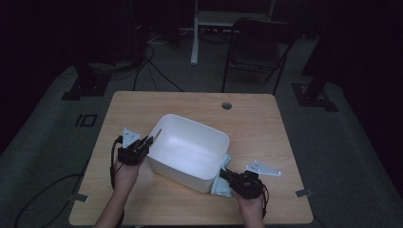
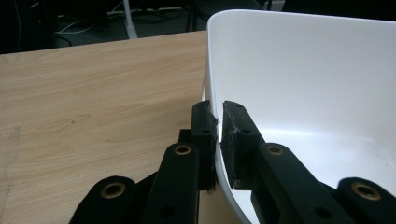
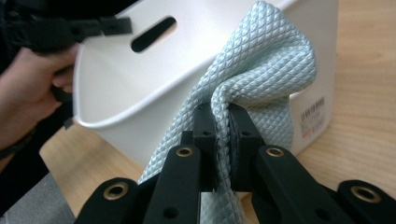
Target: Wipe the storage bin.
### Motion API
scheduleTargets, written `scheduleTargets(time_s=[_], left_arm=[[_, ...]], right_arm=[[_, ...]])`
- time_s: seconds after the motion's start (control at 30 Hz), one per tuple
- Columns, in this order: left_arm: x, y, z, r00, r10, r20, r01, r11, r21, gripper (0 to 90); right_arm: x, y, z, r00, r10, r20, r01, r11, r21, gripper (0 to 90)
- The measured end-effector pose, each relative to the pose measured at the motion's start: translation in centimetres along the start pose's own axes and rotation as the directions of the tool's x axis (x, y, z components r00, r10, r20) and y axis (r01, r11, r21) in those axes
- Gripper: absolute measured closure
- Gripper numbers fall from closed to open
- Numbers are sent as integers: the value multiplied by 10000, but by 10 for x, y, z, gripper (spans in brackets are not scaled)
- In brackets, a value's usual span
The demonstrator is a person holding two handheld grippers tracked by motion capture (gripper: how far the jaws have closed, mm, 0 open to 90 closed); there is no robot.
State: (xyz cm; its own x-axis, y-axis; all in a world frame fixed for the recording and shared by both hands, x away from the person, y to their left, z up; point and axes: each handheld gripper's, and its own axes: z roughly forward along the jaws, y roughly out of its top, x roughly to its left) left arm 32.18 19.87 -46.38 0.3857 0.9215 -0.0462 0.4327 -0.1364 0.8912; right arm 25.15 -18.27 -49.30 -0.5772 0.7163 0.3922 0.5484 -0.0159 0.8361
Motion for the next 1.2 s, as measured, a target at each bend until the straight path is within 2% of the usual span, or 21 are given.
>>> scheduleTargets(time_s=[0.13, 0.3, 0.43, 0.6, 0.77, 0.87, 0.9, 1.0, 1.1, 1.2], left_arm=[[1, 0, 0, 10000, -43, 44, 43, 10000, -4, 828], [0, 0, 0, 9999, 31, 103, -31, 10000, -1, 827], [0, 0, 0, 10000, 43, 77, -43, 10000, -3, 829], [0, 0, 0, 10000, -10, 82, 10, 10000, 6, 827], [0, 0, 0, 9999, 36, 148, -37, 10000, 10, 828], [0, 0, 0, 9999, 93, 101, -93, 9999, 49, 828], [0, 0, 0, 9999, 86, 113, -86, 10000, 39, 828], [0, 0, 0, 10000, 62, 68, -62, 10000, 33, 827], [0, 0, 0, 9999, 55, 102, -55, 10000, 14, 826], [1, 0, -1, 9998, 86, 165, -87, 10000, 27, 826]], right_arm=[[-4, 3, 0, 9999, 124, -89, -122, 9998, 161, 834], [-6, 9, -3, 10000, 88, -22, -89, 9998, -187, 835], [-7, 5, 3, 9999, 36, 148, -37, 10000, 33, 836], [-13, 6, 3, 9998, 202, 86, -204, 9994, 268, 835], [-15, 16, -1, 9998, 144, 151, -142, 9998, -126, 834], [-14, 17, 3, 9997, 55, 235, -53, 9999, -94, 835], [-17, 15, 7, 9995, 163, 284, -167, 9998, 133, 835], [-22, 11, 11, 9991, 296, 304, -308, 9988, 378, 837], [-24, 12, 11, 9990, 341, 282, -352, 9985, 424, 836], [-25, 20, 7, 9989, 334, 324, -338, 9993, 126, 835]])
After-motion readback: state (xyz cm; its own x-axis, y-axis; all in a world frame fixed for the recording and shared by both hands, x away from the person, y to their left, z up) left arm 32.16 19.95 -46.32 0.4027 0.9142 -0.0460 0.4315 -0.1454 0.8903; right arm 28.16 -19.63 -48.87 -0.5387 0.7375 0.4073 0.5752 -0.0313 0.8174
